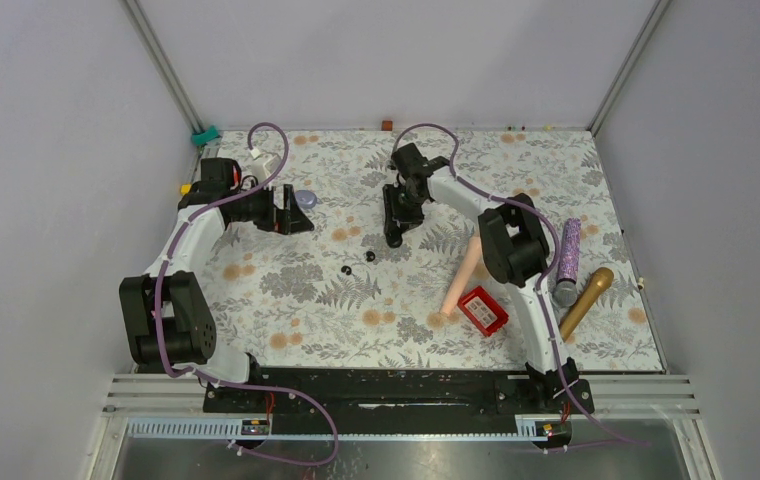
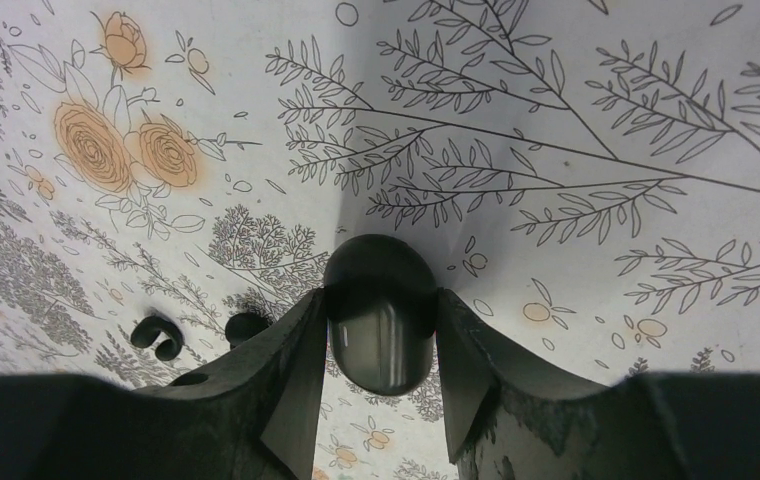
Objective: Insert the wireless bluetooth earbuds into the charging case
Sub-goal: Pick up the charging case at the center of the board.
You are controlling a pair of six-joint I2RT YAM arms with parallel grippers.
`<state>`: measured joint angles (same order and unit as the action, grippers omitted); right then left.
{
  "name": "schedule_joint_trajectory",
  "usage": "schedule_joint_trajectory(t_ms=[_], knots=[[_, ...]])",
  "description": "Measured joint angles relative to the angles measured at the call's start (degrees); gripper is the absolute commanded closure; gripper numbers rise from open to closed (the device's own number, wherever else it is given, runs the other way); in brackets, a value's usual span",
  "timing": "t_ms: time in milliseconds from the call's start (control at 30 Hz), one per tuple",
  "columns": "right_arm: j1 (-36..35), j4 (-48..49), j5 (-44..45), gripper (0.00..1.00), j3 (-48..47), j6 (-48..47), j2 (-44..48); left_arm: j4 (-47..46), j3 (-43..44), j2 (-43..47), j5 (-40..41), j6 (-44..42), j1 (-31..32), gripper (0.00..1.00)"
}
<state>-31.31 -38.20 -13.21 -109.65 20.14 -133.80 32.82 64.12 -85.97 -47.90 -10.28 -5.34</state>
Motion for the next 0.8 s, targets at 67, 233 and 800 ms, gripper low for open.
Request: schedule_joint_trajectory(t_ms=[67, 233, 800], knots=[[-0.02, 0.74, -0.04, 0.81, 0.70, -1.20, 0.46, -0.28, 0.00, 0.00, -0.37, 0.28, 0.00, 0.01], [-0.02, 3.56, -1.42, 0.80, 6.97, -3.56, 4.92, -3.93, -0.24, -0.57, -2.84, 3.10, 0.44, 0.01], [0.87, 7.10, -7.80, 0.72, 15.52, -9.94, 13.49, -18.32, 2.91, -9.79, -6.99, 16.83, 7.65, 0.01]])
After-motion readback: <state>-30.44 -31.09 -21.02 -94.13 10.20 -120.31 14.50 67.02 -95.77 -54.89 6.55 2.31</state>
